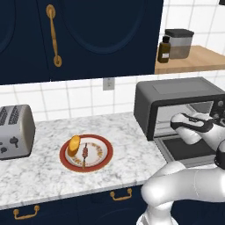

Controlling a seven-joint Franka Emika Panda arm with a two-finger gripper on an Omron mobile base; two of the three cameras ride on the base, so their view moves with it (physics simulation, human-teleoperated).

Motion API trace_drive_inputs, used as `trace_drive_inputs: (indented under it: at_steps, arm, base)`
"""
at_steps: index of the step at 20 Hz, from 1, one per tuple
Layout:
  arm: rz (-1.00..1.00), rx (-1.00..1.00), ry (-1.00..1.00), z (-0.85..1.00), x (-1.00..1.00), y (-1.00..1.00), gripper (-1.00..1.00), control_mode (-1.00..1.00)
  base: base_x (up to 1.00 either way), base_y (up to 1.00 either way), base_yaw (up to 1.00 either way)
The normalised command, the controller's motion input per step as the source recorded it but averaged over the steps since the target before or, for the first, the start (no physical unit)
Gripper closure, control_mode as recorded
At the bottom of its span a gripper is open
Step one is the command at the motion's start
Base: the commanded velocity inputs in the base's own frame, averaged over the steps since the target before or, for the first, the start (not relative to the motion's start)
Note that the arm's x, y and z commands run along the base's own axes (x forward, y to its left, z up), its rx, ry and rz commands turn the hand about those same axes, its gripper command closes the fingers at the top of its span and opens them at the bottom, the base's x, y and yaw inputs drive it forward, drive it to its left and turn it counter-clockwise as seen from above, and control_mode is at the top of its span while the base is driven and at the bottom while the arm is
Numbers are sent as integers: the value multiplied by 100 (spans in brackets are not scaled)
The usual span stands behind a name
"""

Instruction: Pick up the kebab skewer and baguette bread, and place them inside the toaster oven. Close the toaster oven door and start by setting the timer.

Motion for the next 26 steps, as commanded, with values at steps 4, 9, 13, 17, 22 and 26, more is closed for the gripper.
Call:
trace_drive_inputs:
  at_steps: [4,9,13,17,22,26]
  arm:
    - [0,0,2,-66,-73,-1,-100,-100]
    - [0,0,7,-59,-63,0,-100,-100]
    - [0,0,6,-44,-54,0,-100,-100]
    - [0,0,5,-32,-51,0,-100,-100]
    - [0,0,4,-30,-50,0,-100,-100]
    - [0,0,0,-1,-27,0,-100,-100]
  base:
    - [0,0,0]
    - [0,0,0]
    - [0,0,0]
    - [0,0,0]
    - [0,0,0]
    - [0,0,0]
